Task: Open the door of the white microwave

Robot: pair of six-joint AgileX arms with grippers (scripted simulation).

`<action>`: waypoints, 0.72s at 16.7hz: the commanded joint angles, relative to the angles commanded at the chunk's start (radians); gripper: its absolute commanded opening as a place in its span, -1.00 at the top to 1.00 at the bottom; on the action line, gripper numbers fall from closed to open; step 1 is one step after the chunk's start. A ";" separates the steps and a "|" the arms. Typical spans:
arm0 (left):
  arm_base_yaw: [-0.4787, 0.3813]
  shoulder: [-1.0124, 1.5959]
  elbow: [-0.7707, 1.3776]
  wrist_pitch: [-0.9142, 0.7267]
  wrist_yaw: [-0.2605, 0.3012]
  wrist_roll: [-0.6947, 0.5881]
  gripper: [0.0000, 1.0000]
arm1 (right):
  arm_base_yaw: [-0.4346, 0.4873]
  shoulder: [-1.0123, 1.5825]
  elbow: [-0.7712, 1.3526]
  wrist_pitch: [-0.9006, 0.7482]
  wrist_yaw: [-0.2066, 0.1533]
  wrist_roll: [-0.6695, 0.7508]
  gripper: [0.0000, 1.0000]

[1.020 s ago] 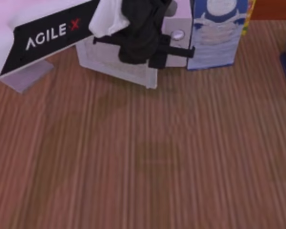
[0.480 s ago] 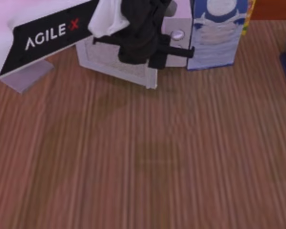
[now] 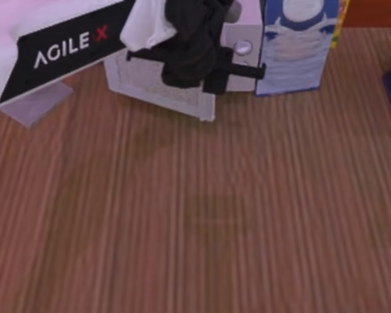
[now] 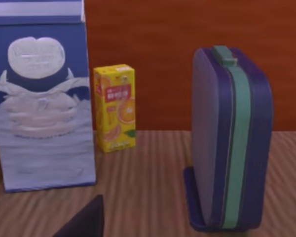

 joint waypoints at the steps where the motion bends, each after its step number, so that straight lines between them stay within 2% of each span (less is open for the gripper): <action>1: 0.000 0.000 0.000 0.000 0.000 0.000 1.00 | 0.000 0.000 0.000 0.000 0.000 0.000 -1.00; 7: 0.000 0.000 0.000 0.000 0.000 0.000 1.00 | 0.000 0.000 0.000 0.000 0.000 0.000 -1.00; 12: 0.006 -0.040 -0.058 0.027 0.029 0.045 1.00 | 0.000 0.000 0.000 0.000 0.000 0.000 -1.00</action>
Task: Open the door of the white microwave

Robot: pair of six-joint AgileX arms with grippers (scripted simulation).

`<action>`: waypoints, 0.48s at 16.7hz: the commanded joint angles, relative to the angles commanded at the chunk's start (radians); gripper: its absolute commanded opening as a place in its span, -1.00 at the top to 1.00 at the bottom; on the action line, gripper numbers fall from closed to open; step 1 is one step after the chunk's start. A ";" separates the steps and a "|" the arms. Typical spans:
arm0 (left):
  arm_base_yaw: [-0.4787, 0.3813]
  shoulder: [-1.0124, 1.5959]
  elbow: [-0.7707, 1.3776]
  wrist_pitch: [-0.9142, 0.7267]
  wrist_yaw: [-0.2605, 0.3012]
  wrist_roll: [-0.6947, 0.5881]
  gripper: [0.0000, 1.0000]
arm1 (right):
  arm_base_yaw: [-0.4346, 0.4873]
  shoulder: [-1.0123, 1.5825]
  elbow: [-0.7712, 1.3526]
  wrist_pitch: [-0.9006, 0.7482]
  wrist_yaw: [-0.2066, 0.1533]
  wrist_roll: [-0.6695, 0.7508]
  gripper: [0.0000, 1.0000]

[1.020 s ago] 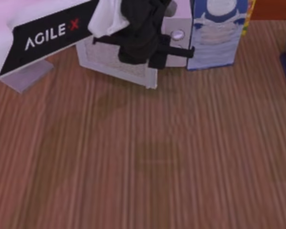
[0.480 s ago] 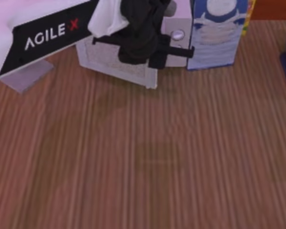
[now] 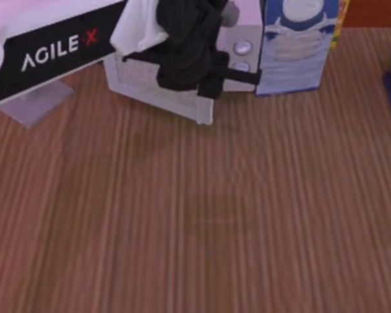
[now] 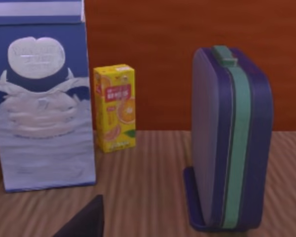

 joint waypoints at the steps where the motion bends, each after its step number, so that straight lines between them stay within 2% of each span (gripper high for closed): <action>1: 0.005 -0.017 -0.024 0.011 0.010 0.021 1.00 | 0.000 0.000 0.000 0.000 0.000 0.000 -1.00; 4: 0.015 -0.050 -0.074 0.032 0.032 0.066 1.00 | 0.000 0.000 0.000 0.000 0.000 0.000 -1.00; 8: 0.016 -0.051 -0.076 0.033 0.033 0.068 1.00 | 0.000 0.000 0.000 0.000 0.000 0.000 -1.00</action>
